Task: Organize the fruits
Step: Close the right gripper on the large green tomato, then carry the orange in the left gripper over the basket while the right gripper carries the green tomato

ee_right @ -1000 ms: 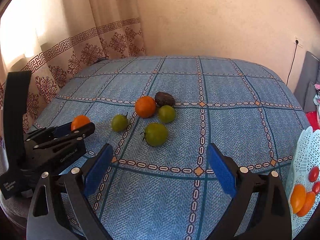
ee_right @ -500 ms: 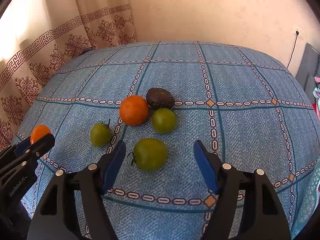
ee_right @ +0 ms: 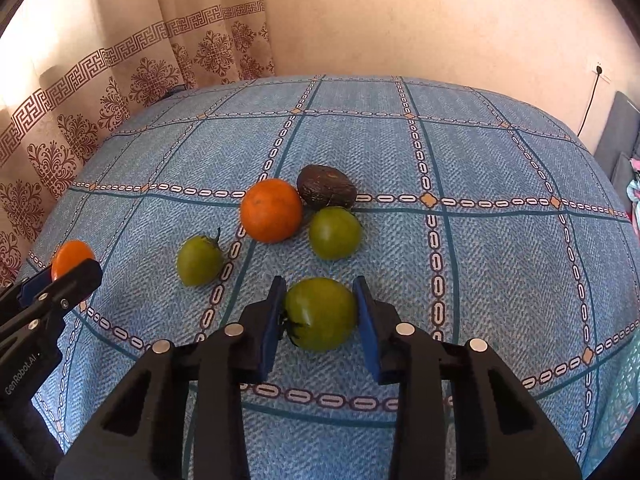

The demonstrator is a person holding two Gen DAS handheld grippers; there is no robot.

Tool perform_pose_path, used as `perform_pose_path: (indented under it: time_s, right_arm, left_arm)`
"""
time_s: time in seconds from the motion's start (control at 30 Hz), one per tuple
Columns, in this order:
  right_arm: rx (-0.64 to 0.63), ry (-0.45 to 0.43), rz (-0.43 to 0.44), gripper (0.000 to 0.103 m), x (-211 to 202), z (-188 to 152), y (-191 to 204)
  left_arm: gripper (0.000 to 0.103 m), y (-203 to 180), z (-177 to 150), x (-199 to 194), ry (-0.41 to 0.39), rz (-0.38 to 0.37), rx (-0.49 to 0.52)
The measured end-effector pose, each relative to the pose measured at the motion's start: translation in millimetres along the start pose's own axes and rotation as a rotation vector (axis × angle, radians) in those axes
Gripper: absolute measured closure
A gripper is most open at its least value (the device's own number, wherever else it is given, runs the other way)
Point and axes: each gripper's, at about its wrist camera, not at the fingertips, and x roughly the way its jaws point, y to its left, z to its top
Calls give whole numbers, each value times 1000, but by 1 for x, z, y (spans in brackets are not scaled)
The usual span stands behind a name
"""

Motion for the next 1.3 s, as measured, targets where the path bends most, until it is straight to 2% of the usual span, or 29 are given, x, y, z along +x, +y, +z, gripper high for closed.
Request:
perform_pose_path:
  time_s: [0.3,0.73,1.3]
  right_arm:
    - [23,-34,9,68,-29,-8,-8]
    - [50,-135,12,68,-95,-11,-21]
    - [110,-261,9,68,-169,-23,-58]
  left_arm:
    - [64,-8,-2,-6,-16,-13,19]
    - [64,-29,-3,-30,-69,-50,64]
    - [64,-76,-2,-85,-176,-101,157]
